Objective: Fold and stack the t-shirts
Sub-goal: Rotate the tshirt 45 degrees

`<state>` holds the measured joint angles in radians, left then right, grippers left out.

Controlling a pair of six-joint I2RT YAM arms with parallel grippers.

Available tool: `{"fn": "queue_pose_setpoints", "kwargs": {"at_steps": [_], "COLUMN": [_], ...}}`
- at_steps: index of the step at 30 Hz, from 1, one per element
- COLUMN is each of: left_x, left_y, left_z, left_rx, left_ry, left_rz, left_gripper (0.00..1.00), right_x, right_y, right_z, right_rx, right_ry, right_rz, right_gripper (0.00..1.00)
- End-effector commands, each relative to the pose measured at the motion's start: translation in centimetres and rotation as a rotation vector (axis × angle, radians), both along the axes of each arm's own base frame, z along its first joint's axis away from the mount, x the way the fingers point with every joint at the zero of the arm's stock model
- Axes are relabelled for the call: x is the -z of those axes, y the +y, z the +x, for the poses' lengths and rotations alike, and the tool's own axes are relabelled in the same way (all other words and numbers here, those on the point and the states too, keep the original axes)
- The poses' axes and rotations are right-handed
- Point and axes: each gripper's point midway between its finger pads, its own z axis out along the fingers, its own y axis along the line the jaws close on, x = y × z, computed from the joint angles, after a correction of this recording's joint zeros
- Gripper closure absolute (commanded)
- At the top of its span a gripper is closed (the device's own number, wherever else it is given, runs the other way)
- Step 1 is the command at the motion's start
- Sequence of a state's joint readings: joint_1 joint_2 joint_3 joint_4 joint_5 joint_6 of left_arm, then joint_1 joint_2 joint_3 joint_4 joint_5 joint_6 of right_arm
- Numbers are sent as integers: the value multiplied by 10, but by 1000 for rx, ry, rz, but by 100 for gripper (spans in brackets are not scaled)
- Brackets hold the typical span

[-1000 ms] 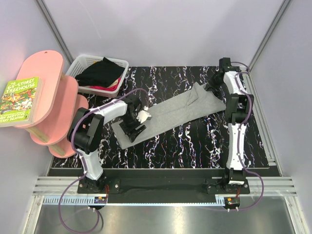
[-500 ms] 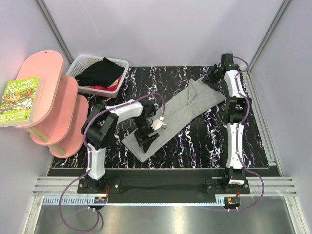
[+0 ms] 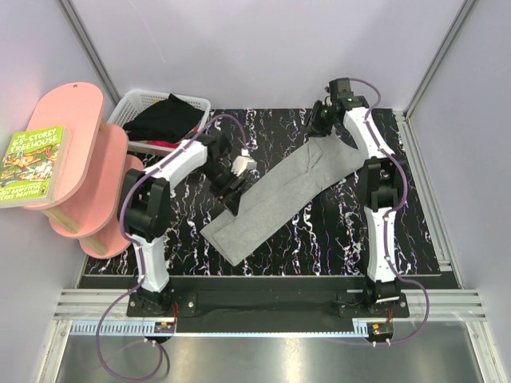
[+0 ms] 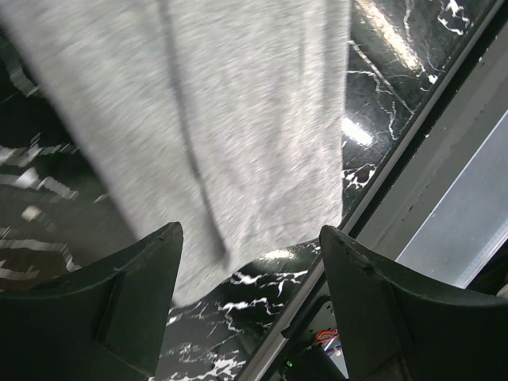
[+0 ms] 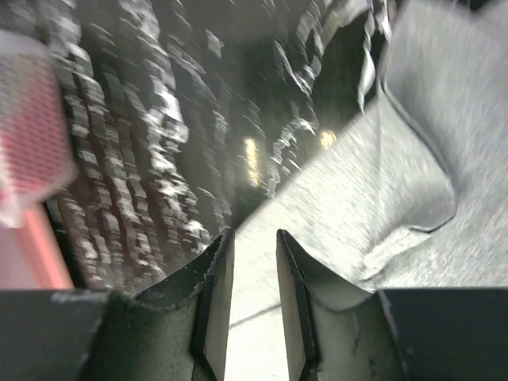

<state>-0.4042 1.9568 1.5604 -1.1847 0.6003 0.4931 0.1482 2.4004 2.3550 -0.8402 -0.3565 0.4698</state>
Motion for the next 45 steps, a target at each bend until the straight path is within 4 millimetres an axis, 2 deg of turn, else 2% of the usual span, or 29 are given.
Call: {"fn": "queue_pose_setpoints", "kwargs": {"at_steps": [1,6,7,10,14,19,21,22,23,25,26,30,37,45], "left_x": [-21,-17,-16,-14,-12,-8,-7,-5,-4,-3,-3,0,-3,-3], "left_y": [12,25,25,25,24,25,25,26,26,27,26,26,27,27], "left_z": [4,0,0,1,1,-3,-4,-4,-4,-5,-5,-6,-4,-4], "left_rx": [-53,-86,-90,-97,-99,-101,-98,-99,-98,-98,-97,-95,-94,-93], "left_ry": [-35,-39,-38,-35,-34,-22,-20,-19,-19,-21,-19,-14,-32,-31], "left_rz": [-48,-44,-45,-41,-42,-41,-43,-40,-35,-34,-36,-36,-30,-36], "left_gripper": [25,25,25,25,26,26,26,26,26,26,26,26,27,27], "right_x": [39,39,39,41,48,54,51,57,52,59,54,57,68,70], "right_y": [-29,-48,-50,-51,-56,-57,-57,-57,-57,-58,-58,-55,-56,-60], "right_z": [-16,-29,-30,-36,-39,-35,-29,-29,-24,-23,-17,-10,-15,-19], "right_rx": [40,78,84,87,93,99,102,103,104,106,109,110,112,114], "right_ry": [89,103,102,115,131,137,123,138,123,139,125,130,169,183], "right_rz": [-129,-219,-225,-235,-256,-262,-266,-271,-272,-276,-270,-264,-271,-287], "right_gripper": [65,63,59,53,50,51,51,51,51,52,52,53,54,54]}}
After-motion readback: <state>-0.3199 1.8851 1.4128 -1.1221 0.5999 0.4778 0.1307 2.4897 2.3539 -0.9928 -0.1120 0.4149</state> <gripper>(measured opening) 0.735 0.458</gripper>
